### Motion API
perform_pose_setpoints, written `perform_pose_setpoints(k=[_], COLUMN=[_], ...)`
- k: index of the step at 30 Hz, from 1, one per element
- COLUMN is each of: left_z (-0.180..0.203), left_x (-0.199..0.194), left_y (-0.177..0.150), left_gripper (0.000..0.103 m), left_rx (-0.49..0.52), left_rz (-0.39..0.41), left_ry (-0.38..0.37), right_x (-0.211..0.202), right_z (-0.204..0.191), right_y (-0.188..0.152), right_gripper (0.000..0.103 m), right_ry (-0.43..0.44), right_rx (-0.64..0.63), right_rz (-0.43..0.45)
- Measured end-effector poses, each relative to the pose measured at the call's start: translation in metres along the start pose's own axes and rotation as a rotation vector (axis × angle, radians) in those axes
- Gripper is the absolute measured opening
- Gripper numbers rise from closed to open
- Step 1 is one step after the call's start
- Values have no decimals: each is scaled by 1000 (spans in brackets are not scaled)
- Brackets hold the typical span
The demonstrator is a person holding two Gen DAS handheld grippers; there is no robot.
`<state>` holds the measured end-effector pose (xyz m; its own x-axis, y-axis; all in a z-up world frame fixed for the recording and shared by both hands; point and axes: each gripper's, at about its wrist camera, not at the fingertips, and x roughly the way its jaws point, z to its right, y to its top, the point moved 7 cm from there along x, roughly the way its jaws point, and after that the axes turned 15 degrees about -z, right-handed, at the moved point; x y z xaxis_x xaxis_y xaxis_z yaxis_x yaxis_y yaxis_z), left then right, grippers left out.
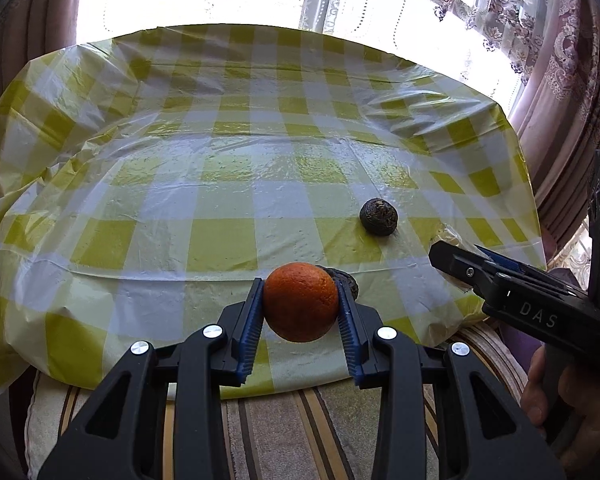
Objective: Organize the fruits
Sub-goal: 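Carry the tangerine and wrapped pale fruit over the white box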
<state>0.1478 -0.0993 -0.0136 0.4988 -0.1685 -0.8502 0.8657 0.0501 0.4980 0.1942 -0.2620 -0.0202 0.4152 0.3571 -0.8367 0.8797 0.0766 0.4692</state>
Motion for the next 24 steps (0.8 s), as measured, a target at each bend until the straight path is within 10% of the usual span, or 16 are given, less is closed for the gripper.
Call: perform_pose_setpoints(k=[24], left_z=[124], left_x=[15], left_y=[-8], left_gripper=[34], left_rx=[224], left_rz=[-26], left_ry=[-61], right_x=[-71], right_z=[156], right_y=[-44], right_gripper=[65], right_ry=[-155], right_rx=[203], right_rz=[68])
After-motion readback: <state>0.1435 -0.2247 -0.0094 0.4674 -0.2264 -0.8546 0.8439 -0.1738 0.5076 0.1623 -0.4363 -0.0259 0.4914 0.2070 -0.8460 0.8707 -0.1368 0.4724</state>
